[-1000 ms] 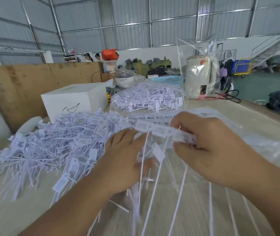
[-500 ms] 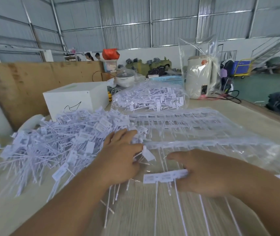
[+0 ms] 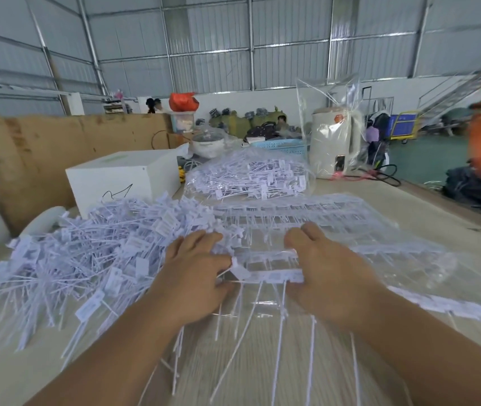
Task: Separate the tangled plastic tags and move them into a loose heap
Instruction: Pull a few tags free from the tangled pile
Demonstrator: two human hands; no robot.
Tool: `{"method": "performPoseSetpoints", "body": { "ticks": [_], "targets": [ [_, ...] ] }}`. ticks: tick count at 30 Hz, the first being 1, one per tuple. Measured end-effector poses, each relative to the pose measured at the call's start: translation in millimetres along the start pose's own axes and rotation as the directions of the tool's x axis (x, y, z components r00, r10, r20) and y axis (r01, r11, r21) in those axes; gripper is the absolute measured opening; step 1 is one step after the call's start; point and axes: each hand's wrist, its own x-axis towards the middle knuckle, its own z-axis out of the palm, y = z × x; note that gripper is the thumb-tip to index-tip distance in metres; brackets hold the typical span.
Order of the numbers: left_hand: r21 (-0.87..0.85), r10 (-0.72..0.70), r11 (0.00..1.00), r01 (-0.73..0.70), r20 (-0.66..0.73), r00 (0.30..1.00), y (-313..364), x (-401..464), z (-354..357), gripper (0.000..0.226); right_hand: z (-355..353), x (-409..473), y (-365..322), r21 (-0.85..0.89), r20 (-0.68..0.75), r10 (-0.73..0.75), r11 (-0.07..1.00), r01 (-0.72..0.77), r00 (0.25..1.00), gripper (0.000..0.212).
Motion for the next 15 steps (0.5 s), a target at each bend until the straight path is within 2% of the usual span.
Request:
{"method": "performPoseSetpoints", "body": {
  "ticks": [1,2,4,6,8,11,14,15],
  "targets": [
    [0.007,-0.002,1.0,0.002,0.001,1.0,1,0,1,0.036,5,4,3,-0.035,0.022,0.021,0.999,-0.021,1.0,0.055],
    [0.01,-0.004,1.0,0.004,0.001,1.0,1,1,2,0.036,9,7,4,-0.07,0.064,0.04,0.997,-0.036,0.997,0.061],
    [0.016,-0.011,1.0,0.011,-0.003,1.0,1,1,4,0.035,19,11,5,-0.112,0.106,0.039,0.993,-0.027,0.994,0.042],
    [0.027,-0.023,0.999,0.023,-0.016,1.0,1,1,4,0.034,22,12,7,-0.13,0.072,0.044,0.991,-0.035,0.996,0.025],
    [0.041,-0.042,0.998,0.044,-0.038,0.998,2,1,5,0.034,21,12,8,-0.166,0.057,0.069,0.984,-0.059,0.996,0.021],
    [0.061,-0.072,0.995,0.077,-0.08,0.994,3,3,5,0.034,17,9,12,-0.233,0.109,0.109,0.969,-0.081,0.988,0.022],
    [0.06,-0.095,0.993,0.101,-0.094,0.991,3,6,6,0.034,9,2,17,-0.255,0.156,0.188,0.956,-0.145,0.97,0.003],
    [0.062,-0.103,0.992,0.108,-0.09,0.991,3,7,6,0.035,6,-1,19,-0.264,0.167,0.226,0.948,-0.178,0.96,0.004]
  ]
}}
